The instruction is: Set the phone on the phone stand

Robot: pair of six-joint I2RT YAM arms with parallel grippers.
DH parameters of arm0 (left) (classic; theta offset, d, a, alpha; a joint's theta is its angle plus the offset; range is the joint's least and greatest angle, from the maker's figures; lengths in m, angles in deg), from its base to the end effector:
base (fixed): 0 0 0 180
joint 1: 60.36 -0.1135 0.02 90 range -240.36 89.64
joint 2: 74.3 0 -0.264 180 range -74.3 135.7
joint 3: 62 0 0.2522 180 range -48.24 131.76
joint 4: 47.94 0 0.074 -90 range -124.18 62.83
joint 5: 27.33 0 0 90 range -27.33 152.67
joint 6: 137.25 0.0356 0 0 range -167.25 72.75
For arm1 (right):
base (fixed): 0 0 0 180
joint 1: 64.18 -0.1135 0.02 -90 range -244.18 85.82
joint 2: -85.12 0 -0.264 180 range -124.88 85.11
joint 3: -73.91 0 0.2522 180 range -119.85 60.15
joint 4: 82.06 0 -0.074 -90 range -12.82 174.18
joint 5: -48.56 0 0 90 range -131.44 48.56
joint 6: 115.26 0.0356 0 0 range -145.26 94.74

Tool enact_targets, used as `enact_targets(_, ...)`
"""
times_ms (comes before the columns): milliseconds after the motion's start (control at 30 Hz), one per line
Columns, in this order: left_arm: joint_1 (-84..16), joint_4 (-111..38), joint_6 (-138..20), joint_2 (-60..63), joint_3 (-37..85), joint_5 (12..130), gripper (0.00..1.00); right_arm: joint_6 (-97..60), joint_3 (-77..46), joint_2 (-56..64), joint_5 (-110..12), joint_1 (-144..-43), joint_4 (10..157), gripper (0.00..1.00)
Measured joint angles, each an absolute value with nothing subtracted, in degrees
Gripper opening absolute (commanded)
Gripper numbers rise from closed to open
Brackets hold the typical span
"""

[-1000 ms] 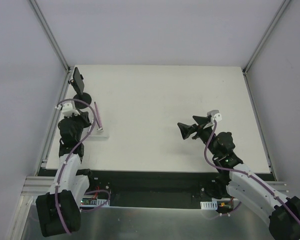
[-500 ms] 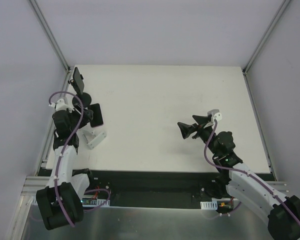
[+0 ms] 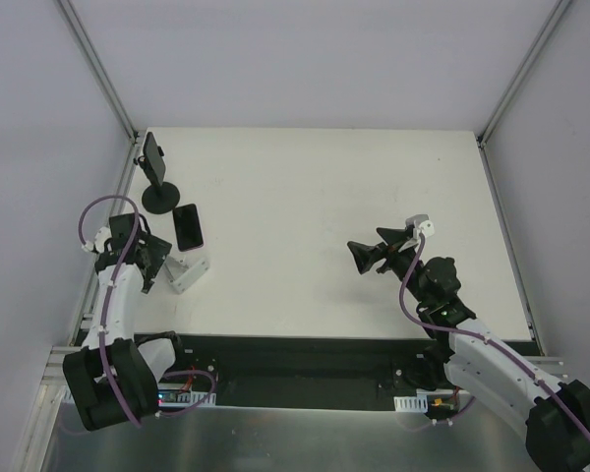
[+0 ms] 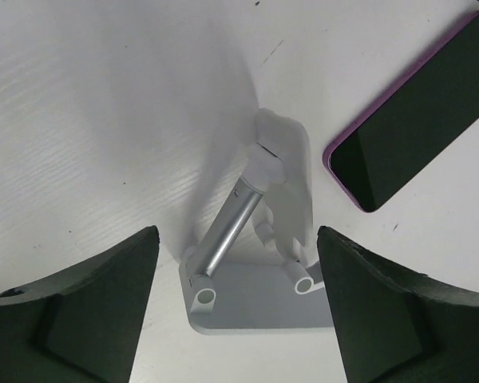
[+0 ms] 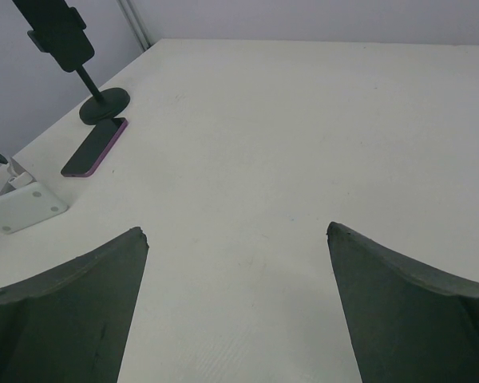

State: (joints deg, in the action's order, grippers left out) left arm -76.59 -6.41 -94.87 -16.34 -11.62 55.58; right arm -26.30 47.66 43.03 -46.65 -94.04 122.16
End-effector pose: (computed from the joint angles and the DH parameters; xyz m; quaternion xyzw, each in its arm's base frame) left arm 0.1922 0.0605 0.2214 -0.5129 0.7823 -0.0385 0.3513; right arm 0.1502 0.0899 0.2376 -0.2071 0.6201 0.2169 0.7249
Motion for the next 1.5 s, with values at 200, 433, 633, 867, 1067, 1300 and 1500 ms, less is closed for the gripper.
enact_targets(200,-76.6,-2.5,-99.9,-12.8,-8.5,54.7,0.69,-26.3,47.7,43.0,-46.6,-94.0,122.2,0.97)
enact_targets(433,-76.6,3.3,-105.6,-10.7,-0.6,54.6,0.68,-26.3,47.7,42.9,-46.6,-93.9,122.2,0.97)
enact_targets(633,-76.6,7.0,-110.6,-3.6,3.7,56.2,0.68,-26.3,47.7,42.7,-46.6,-93.7,122.2,0.97)
enact_targets(867,-76.4,9.7,-113.0,2.1,3.7,57.4,0.66,-26.3,47.7,42.7,-46.6,-93.6,122.2,0.97)
enact_targets(1067,-75.9,9.9,-114.4,5.3,3.7,57.9,0.57,-26.3,47.7,42.2,-46.6,-93.5,122.1,0.97)
enact_targets(1300,-74.3,10.3,-115.2,3.6,4.4,57.2,0.61,-26.3,47.7,42.0,-46.6,-93.3,122.1,0.97)
enact_targets(1500,-73.8,10.7,-115.9,2.5,7.3,57.2,0.54,-26.3,47.7,41.6,-46.6,-93.2,122.1,0.97)
